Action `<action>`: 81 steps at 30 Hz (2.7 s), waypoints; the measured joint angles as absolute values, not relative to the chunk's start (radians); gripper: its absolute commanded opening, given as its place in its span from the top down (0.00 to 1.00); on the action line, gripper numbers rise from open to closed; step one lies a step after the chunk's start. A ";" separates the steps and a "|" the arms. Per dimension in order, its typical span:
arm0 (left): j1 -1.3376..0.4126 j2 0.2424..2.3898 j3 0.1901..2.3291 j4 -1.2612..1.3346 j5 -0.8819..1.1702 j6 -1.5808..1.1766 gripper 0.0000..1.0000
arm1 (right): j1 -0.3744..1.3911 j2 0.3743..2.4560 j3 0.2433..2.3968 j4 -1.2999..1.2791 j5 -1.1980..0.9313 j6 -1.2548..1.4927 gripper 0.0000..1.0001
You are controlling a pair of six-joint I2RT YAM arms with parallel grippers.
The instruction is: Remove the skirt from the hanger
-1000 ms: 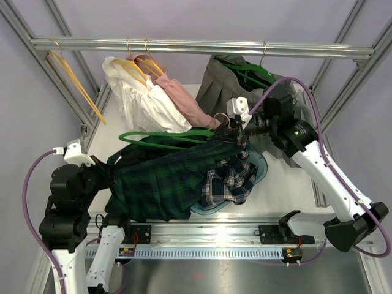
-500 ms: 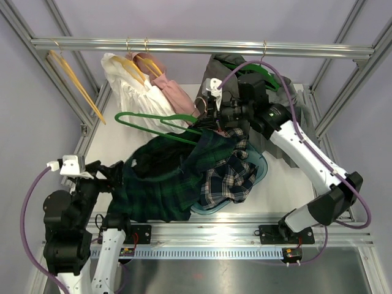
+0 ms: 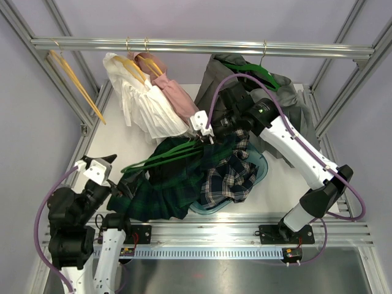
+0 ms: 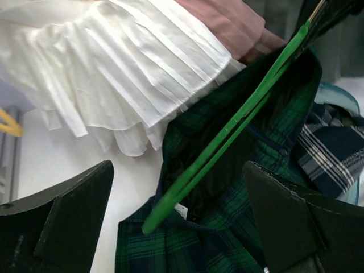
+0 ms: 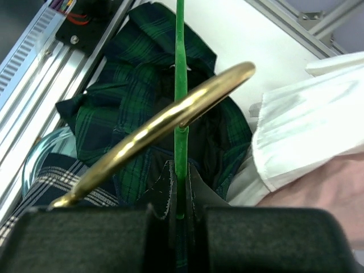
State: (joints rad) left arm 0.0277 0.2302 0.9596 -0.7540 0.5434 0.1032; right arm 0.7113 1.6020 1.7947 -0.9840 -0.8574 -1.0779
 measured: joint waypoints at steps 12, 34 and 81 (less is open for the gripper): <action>0.031 0.376 0.859 -0.765 0.881 0.274 0.17 | 0.721 1.635 1.839 -1.191 -0.854 -1.383 1.00; -0.047 0.501 0.843 -0.805 0.937 0.420 0.69 | 0.721 1.737 1.973 -1.237 -0.857 -1.319 1.00; -0.150 0.468 1.105 -1.059 0.597 0.005 1.00 | 0.780 1.331 1.420 -0.651 -0.413 0.136 0.01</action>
State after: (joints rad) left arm -0.1501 0.4679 1.1053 -1.0592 0.5972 0.0048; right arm 0.7799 1.3308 1.4197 -0.6514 -0.4133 0.1360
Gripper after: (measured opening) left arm 0.029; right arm 0.991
